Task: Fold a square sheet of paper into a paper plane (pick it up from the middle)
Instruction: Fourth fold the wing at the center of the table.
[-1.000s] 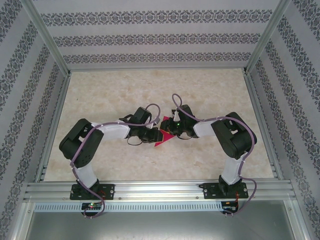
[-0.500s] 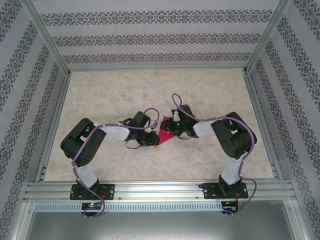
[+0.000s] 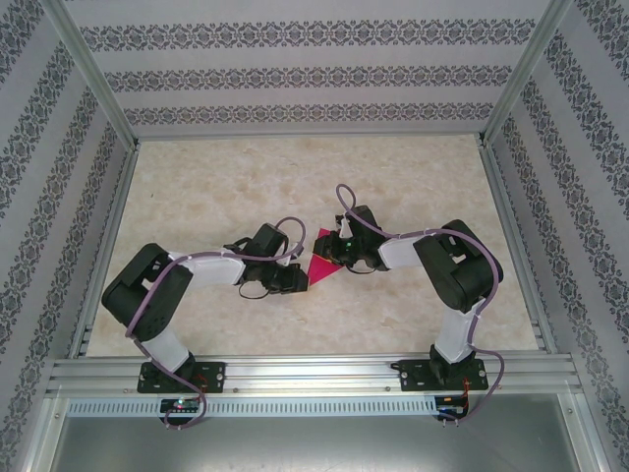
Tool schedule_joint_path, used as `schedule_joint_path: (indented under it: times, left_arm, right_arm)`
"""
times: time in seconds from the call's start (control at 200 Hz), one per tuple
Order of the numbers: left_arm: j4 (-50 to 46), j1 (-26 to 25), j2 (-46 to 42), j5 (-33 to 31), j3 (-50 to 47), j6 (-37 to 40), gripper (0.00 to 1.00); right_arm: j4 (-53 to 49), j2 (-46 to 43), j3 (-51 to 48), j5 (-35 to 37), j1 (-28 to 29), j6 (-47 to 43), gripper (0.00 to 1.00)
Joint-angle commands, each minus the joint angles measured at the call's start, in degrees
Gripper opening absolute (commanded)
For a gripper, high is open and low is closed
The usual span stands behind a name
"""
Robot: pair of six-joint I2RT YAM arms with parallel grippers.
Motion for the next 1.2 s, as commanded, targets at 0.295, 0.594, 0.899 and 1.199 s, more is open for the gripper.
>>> schedule_joint_path:
  times: [0.295,0.594,0.899,1.199]
  left_arm:
    - [4.9,1.0,4.1,5.1,8.6,-2.7,0.17]
    - [5.4,0.8,8.9,2.9,9.8,-1.8,0.18]
    - [7.0,0.8,8.6,-1.6,9.3,-0.9,0.17]
    - [2.1,0.7,11.9,-6.9,9.4,1.4,0.13]
  right_arm:
    - [-6.4,5.3,-3.1,6.5,0.2,-1.2,0.27]
    - [-5.7,5.5,-3.2,6.2,0.2,-0.6,0.27]
    - [-6.1,5.1,-3.1,6.2,0.3,-0.6,0.27]
    - [-4.7,4.9,-3.7,5.8,0.4,0.2,0.28]
